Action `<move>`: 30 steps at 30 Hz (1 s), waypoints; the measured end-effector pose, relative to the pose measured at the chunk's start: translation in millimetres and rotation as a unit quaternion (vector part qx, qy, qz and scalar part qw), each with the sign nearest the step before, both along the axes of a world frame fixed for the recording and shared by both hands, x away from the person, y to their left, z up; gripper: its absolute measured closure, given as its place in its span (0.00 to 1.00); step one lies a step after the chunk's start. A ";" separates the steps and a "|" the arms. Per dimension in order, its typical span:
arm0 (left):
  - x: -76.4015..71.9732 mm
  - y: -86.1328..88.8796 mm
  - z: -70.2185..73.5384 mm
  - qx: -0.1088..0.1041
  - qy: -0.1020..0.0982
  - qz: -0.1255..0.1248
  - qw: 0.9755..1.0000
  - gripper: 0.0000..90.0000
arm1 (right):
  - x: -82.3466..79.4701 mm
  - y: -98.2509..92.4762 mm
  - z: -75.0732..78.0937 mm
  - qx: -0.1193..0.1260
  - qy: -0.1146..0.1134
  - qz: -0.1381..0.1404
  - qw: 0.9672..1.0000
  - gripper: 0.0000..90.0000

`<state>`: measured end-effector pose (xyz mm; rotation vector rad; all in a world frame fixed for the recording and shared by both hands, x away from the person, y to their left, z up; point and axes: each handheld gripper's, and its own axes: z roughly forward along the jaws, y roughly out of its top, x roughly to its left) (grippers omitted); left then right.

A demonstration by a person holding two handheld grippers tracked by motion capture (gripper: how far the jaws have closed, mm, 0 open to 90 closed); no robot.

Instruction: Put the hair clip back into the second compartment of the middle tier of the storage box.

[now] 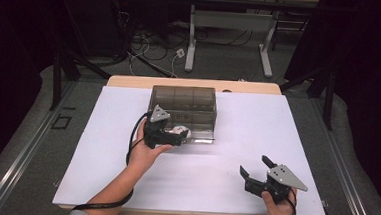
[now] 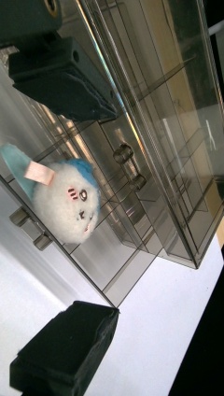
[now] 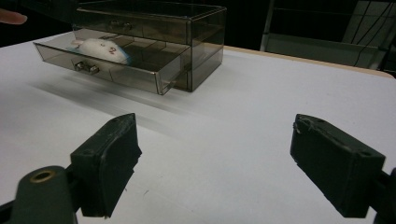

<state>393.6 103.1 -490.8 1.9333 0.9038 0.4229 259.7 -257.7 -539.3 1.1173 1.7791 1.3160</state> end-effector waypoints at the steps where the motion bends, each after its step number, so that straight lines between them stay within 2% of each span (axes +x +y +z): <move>1: -1.1 0.9 0.3 -0.006 0.000 0.001 1.000 0.05 | 0.1 0.0 -0.1 0.001 -0.001 0.001 1.000 0.16; 7: -6.0 8.5 2.8 -0.018 0.001 -0.002 1.000 0.01 | 0.3 0.3 -0.2 0.002 -0.002 0.002 1.000 0.16; 16: -20.2 25.7 7.8 -0.051 0.004 0.001 0.999 0.00 | 0.1 0.6 -0.1 0.003 -0.002 0.002 1.000 0.16; 26: -35.1 37.8 11.5 -0.061 -0.005 0.002 0.998 0.00 | 0.2 0.9 0.0 0.003 -0.003 0.003 1.000 0.16; 30: -41.8 43.3 13.2 -0.058 -0.012 0.003 0.998 0.00 | 0.1 0.8 0.1 0.005 -0.004 0.001 1.000 0.16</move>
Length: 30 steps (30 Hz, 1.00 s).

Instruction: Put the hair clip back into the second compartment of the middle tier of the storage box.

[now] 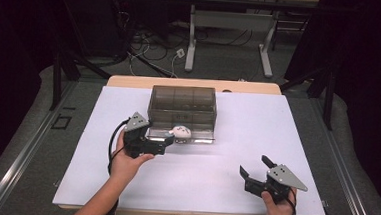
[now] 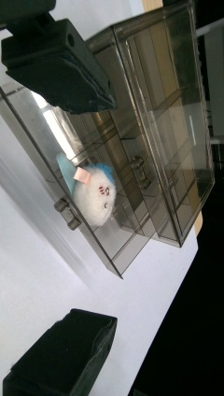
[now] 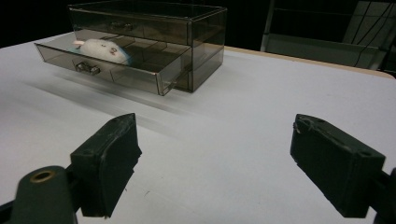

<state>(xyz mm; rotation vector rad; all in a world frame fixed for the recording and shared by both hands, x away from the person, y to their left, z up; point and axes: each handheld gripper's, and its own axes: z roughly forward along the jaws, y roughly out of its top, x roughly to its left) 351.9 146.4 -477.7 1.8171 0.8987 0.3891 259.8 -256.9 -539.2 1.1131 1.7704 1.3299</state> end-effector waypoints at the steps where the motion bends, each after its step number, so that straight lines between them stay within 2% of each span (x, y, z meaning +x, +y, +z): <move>1: -3.4 3.5 0.7 0.000 -0.005 0.002 1.000 0.00 | 0.1 -0.3 0.0 -0.001 0.000 0.001 1.000 0.16; 7: -10.1 13.2 -0.1 0.000 -0.011 0.010 1.000 0.00 | 0.2 0.1 -0.1 -0.001 0.001 0.002 1.000 0.16; 19: -25.5 44.8 -12.1 -0.007 -0.013 0.042 0.999 0.00 | 0.2 0.8 -0.2 -0.003 0.002 0.002 1.000 0.16; 28: -38.8 65.4 -24.6 -0.007 -0.017 0.065 0.998 0.00 | 0.3 -0.7 -0.5 -0.001 0.003 0.001 1.000 0.16; 30: -44.4 72.4 -27.6 -0.016 -0.016 0.076 0.997 0.00 | 0.5 -1.1 -0.9 0.002 0.002 -0.002 1.000 0.16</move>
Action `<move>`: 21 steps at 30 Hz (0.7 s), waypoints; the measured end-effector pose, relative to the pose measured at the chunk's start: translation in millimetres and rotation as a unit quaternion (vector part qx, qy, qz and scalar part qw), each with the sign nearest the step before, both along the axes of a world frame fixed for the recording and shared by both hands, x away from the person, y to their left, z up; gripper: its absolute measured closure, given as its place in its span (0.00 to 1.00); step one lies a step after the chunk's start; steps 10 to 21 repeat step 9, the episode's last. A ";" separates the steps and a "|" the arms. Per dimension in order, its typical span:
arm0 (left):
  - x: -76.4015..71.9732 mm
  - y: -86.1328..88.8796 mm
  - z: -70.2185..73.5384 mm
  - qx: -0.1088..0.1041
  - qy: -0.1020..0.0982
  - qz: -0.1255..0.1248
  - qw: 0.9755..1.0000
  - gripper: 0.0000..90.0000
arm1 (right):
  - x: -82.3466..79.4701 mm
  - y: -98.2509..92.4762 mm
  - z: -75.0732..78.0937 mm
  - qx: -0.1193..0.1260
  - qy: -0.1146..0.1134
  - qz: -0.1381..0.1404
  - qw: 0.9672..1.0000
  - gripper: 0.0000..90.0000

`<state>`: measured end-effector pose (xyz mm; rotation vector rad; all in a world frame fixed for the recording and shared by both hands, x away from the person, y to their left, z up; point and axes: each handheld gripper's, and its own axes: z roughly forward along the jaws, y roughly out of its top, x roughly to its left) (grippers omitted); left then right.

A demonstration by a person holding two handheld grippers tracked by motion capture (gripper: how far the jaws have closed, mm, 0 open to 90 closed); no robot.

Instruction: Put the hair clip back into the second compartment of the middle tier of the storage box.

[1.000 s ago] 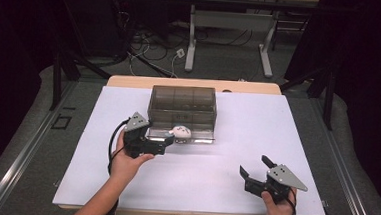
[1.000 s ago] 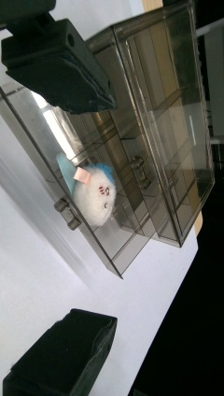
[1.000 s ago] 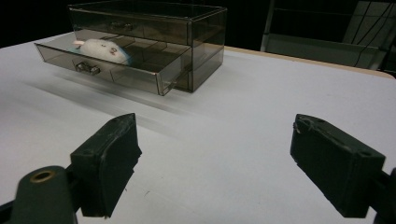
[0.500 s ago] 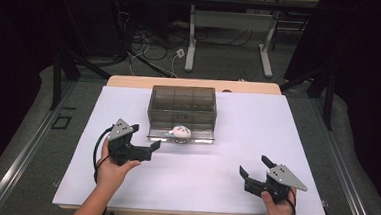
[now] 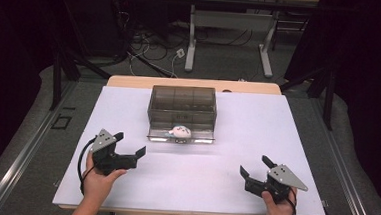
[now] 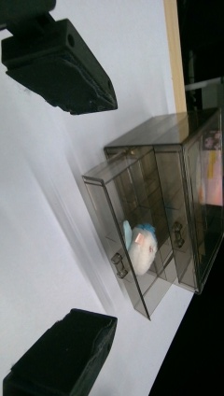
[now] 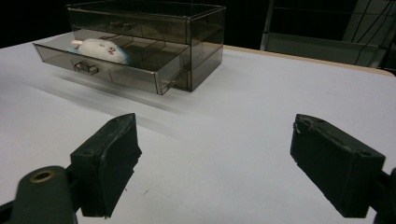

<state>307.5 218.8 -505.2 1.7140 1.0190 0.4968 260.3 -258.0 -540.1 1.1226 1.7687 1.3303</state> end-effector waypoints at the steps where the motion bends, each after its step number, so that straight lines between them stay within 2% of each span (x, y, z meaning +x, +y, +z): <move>1: -1.6 2.5 -0.8 -0.001 -0.001 0.001 1.000 0.00 | 0.2 -0.3 -0.1 -0.001 0.001 0.001 1.000 0.16; 8: -10.0 14.3 -5.8 -0.003 0.001 0.015 1.000 0.00 | 1.5 0.3 -1.4 0.001 0.003 0.002 1.000 0.16; 21: -10.0 14.3 -5.8 -0.003 0.001 0.015 1.000 0.00 | 1.9 0.5 -1.9 0.000 0.002 0.002 1.000 0.16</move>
